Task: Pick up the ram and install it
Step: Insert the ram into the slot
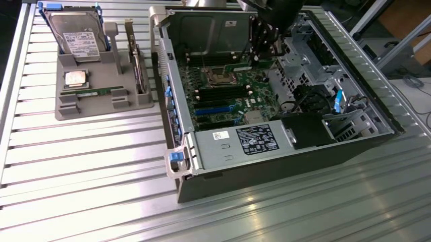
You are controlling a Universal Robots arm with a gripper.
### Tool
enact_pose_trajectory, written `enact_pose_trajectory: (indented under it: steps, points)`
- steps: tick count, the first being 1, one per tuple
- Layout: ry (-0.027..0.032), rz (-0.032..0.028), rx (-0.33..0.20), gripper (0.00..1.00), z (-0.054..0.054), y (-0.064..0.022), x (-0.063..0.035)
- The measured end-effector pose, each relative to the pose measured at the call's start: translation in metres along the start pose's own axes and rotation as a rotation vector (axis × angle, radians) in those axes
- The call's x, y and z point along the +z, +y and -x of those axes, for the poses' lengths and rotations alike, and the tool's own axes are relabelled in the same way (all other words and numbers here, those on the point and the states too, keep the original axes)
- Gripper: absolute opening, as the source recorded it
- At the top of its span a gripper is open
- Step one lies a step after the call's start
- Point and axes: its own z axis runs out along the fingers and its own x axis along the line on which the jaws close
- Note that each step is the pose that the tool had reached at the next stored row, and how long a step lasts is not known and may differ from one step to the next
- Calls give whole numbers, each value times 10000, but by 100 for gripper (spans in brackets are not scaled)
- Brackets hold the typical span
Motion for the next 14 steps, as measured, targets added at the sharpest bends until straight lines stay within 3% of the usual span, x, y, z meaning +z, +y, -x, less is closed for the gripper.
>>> enact_pose_trajectory:
  steps: [14]
  points:
    - [0, 0, 0, 12, -1, -3, 97]
